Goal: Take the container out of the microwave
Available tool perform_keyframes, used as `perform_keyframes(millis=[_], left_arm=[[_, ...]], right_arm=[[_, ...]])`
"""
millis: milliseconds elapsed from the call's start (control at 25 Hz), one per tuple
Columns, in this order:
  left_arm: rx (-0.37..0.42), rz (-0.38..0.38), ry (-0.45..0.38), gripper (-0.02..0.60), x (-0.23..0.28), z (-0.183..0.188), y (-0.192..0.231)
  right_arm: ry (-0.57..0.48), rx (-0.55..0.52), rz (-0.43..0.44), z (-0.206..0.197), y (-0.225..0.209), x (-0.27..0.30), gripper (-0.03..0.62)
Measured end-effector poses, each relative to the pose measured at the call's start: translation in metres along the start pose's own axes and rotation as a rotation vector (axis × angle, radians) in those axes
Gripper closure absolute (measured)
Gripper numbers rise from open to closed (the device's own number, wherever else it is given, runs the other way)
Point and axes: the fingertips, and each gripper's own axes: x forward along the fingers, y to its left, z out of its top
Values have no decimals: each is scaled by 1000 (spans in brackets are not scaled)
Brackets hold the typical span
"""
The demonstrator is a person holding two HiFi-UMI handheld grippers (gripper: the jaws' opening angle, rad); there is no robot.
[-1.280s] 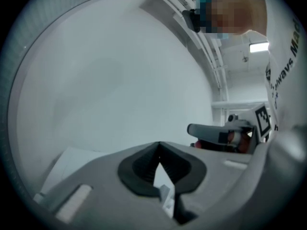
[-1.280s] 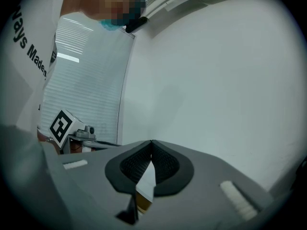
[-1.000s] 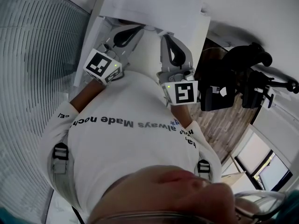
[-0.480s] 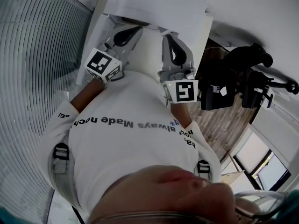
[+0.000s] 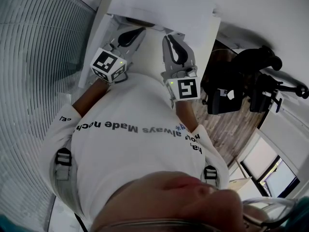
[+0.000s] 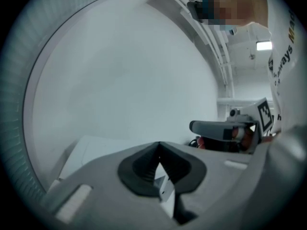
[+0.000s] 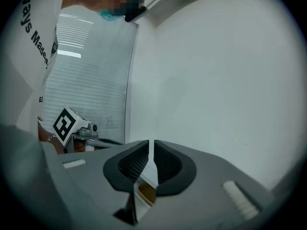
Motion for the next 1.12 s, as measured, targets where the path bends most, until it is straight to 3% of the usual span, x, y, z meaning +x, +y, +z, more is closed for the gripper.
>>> perform_keyframes(millis=[280, 1120], left_arm=[[-28, 20, 52, 578, 10, -30, 11], [-15, 39, 146, 578, 15, -89, 41]], right_arm=[[66, 12, 17, -29, -9, 6, 539], [223, 86, 21, -117, -6, 32, 492]])
